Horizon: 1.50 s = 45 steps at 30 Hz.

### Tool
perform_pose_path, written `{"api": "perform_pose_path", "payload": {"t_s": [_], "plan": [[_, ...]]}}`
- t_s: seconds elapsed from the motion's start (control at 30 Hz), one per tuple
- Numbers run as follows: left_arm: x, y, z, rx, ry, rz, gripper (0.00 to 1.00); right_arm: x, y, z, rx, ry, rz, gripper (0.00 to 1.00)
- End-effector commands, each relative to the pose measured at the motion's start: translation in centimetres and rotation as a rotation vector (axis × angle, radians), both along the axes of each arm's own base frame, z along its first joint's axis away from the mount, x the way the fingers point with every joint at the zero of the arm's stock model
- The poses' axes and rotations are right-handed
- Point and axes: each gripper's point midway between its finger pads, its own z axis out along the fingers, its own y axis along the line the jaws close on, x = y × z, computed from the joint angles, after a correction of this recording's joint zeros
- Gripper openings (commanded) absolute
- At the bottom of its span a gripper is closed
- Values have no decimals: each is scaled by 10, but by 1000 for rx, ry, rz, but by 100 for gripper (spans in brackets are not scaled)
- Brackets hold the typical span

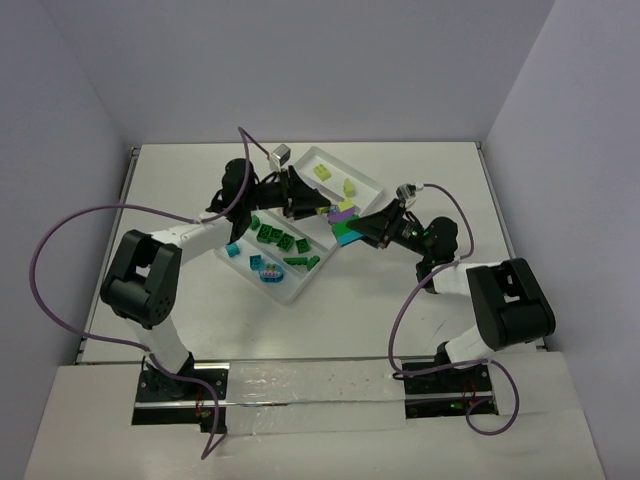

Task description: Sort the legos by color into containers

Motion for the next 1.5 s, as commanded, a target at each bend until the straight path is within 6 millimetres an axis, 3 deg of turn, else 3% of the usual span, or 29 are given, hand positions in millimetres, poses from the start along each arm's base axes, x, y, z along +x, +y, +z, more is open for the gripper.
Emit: {"api": "perform_pose_path", "payload": {"t_s": [0.0, 0.2, 0.27, 0.3, 0.37, 0.47, 0.53, 0.63, 0.8, 1.03, 1.07, 1.1, 1.13, 1.2, 1.33, 1.37, 1.4, 1.47], "plan": [[15, 35, 37, -26, -107, 88, 0, -15, -12, -20, -62, -45, 29, 0], [18, 41, 39, -2, -125, 107, 0, -10, -32, -58, -187, 36, -34, 0], [18, 41, 38, -2, -123, 107, 0, -3, -35, -56, -239, 17, -66, 0], [18, 41, 36, 0, -118, 107, 0, -4, -39, -78, -323, 67, -70, 0], [17, 41, 32, 5, -109, 108, 0, 7, -54, -92, -488, 87, -149, 0], [21, 43, 26, 41, -127, 126, 0, 22, -81, -89, -670, 60, -289, 0], [25, 44, 17, 94, -127, 149, 0, 21, -88, -89, -717, 56, -302, 0], [42, 52, -10, 284, -104, 230, 0, 22, -110, -92, -782, 83, -373, 0], [69, 50, -25, 424, -96, 290, 0, 23, -124, -87, -814, 92, -454, 0], [143, 22, -23, 481, -108, 354, 0, 17, -130, -80, -834, 76, -495, 0], [152, 19, -44, 510, -69, 349, 0, 16, -129, -78, -830, 71, -495, 0], [162, 14, -27, 487, -102, 362, 0, 15, -129, -77, -827, 71, -495, 0], [172, 10, -28, 482, -104, 367, 0, 14, -129, -78, -829, 72, -495, 0], [183, 2, -44, 486, -83, 357, 0, 13, -131, -76, -834, 72, -502, 0], [215, -17, -33, 425, -143, 376, 0, 11, -134, -75, -858, 75, -506, 0], [222, -19, -44, 425, -136, 378, 0, 10, -134, -73, -858, 70, -510, 0], [228, -22, -38, 408, -159, 386, 0, 10, -134, -73, -857, 68, -509, 0], [240, -27, -47, 390, -179, 401, 0, 8, -134, -70, -855, 64, -511, 0]]}}
